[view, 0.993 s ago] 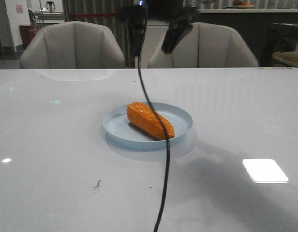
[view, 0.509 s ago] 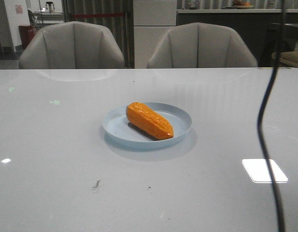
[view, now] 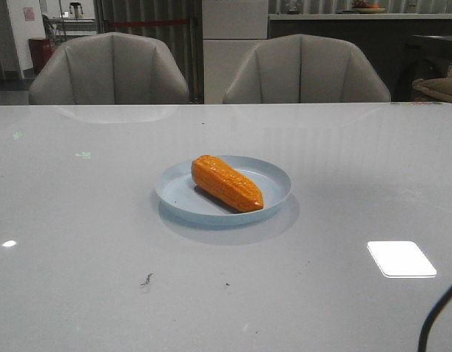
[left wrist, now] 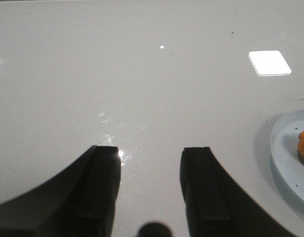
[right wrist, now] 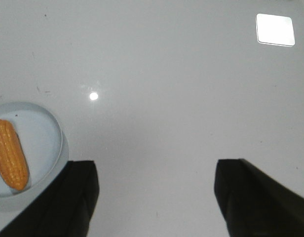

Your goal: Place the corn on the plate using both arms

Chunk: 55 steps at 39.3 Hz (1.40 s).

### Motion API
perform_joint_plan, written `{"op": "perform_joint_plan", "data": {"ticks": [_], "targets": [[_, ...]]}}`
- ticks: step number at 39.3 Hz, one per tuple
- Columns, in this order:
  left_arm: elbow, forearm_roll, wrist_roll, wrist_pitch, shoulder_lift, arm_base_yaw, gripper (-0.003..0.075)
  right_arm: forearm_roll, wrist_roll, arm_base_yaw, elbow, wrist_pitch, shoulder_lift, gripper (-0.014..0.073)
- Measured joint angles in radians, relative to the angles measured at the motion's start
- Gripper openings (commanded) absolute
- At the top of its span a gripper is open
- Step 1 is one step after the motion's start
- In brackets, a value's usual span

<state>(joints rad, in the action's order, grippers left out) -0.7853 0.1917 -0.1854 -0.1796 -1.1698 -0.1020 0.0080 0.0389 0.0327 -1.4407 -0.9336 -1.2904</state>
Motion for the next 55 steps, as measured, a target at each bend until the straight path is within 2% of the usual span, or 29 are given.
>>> {"op": "perform_joint_plan", "data": {"ticks": [8, 16, 35, 55], "targets": [[0.000, -0.001, 0.000, 0.006, 0.000, 0.000, 0.0367, 0.000, -0.006, 0.000, 0.326, 0.120, 0.181, 0.0594], [0.000, -0.001, 0.000, 0.006, 0.000, 0.000, 0.0357, 0.000, -0.015, 0.000, 0.495, 0.224, 0.287, 0.0594], [0.000, -0.002, 0.000, 0.006, 0.000, 0.000, 0.0091, 0.000, -0.018, 0.000, 0.518, 0.233, 0.292, 0.0594], [0.004, -0.002, 0.000, 0.009, 0.000, 0.000, 0.0094, 0.000, -0.018, 0.000, 0.518, 0.235, 0.292, 0.0594]]}}
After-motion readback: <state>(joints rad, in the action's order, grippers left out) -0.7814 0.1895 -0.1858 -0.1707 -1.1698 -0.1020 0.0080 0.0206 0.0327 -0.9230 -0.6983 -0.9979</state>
